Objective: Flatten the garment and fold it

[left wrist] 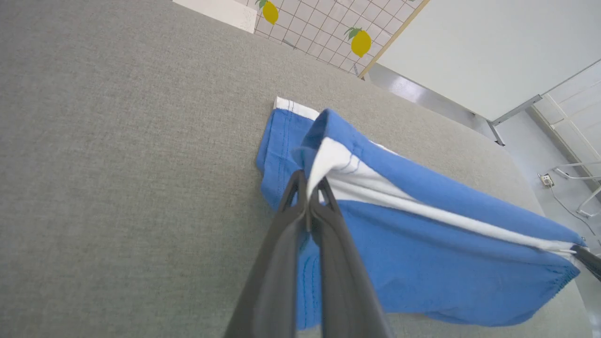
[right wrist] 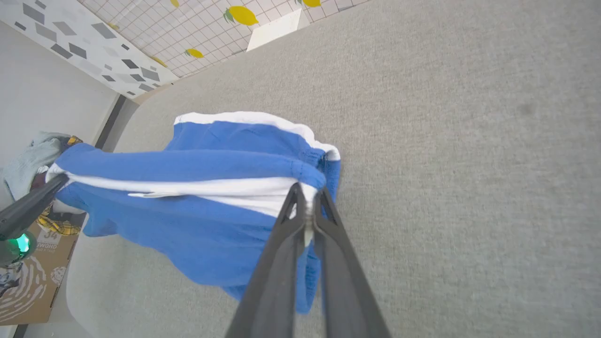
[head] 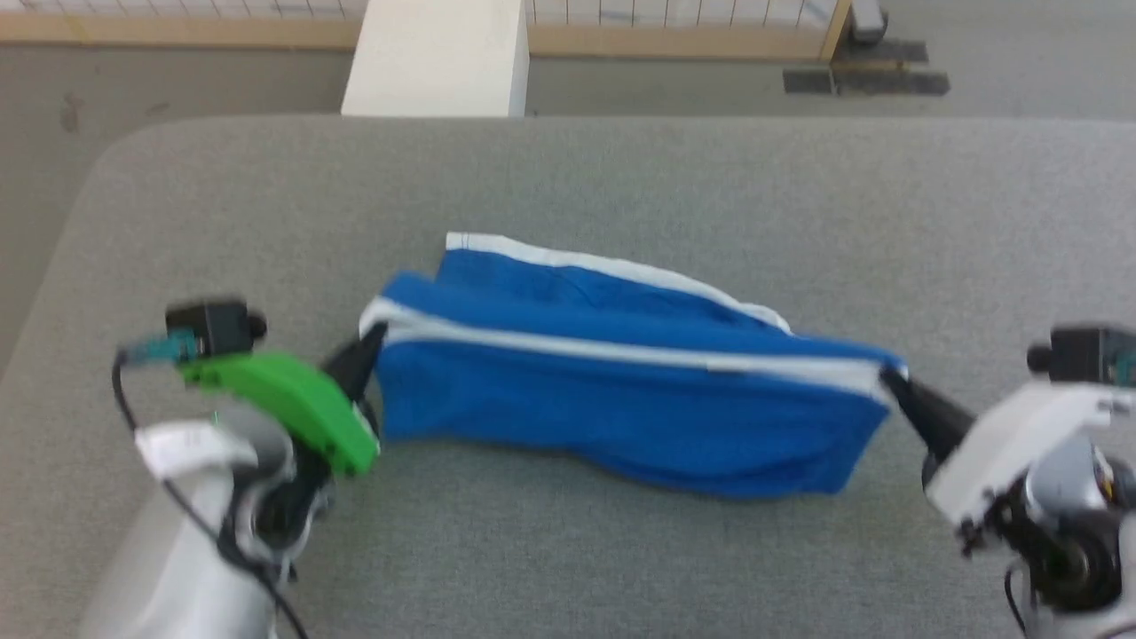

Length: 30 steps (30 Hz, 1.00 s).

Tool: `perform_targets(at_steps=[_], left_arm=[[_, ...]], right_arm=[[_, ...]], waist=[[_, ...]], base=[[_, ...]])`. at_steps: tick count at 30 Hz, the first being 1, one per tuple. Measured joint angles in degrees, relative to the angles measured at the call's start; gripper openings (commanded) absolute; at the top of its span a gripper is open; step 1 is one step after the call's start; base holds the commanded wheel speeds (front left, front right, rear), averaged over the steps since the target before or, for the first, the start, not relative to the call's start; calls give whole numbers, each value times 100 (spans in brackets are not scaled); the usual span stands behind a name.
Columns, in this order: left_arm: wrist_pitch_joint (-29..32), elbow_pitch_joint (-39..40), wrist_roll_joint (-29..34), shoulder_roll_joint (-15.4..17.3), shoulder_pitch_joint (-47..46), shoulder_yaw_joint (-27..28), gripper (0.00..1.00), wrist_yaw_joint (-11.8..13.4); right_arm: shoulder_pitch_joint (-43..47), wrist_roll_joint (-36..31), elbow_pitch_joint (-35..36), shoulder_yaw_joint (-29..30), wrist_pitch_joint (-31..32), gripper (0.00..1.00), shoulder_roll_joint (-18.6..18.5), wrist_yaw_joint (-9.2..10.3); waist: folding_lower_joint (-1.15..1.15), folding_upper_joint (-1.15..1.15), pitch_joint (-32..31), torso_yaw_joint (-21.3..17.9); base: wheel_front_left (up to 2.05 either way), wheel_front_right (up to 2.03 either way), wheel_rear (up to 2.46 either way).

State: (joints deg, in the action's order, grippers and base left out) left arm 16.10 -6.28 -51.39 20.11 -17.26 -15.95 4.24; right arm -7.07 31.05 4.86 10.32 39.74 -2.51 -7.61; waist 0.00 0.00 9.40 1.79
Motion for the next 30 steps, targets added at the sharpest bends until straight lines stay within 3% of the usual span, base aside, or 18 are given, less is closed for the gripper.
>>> perform_targets(at_steps=[9,19,20,21,22,23,24,30], left_arm=[[62,-1435,318,14,-1616,-199,0,-400],[-108,-2703,405,-158,-2508,-365,0,-713],[-107,-2792,405,-174,-2540,-375,0,-723],[-107,-2891,404,-185,-2574,-377,0,-730],[-115,-2962,402,-185,-2618,-365,0,-756],[-126,-3018,396,-187,-2656,-349,35,-773],[-165,-3076,394,-193,-2691,-345,100,-786],[-538,-3188,394,-246,-2688,-328,100,-846]], right_arm=[[-1267,-244,-917,-352,-316,0,-13,1],[-1825,-245,-1662,-651,-767,0,-24,1],[-1853,-245,-1711,-681,-809,6,-24,1],[-1886,-237,-1760,-727,-857,21,-26,1],[-1904,-220,-1801,-781,-895,100,-30,1],[-1911,-208,-1835,-820,-937,100,-27,1],[-1911,-175,-1875,-856,-1005,100,-27,2],[-1788,-38,-1777,-809,-1631,100,-31,3]], waist=[[0,0,793,-137],[0,0,1444,-362],[0,0,1473,-388],[0,0,1500,-423],[0,0,1521,-455],[0,0,1532,-479],[0,0,1535,-506],[0,0,1351,-527]], base=[[0,0,0],[0,0,0],[0,0,0],[0,0,0],[0,0,0],[0,0,0],[0,0,0],[0,0,0]])
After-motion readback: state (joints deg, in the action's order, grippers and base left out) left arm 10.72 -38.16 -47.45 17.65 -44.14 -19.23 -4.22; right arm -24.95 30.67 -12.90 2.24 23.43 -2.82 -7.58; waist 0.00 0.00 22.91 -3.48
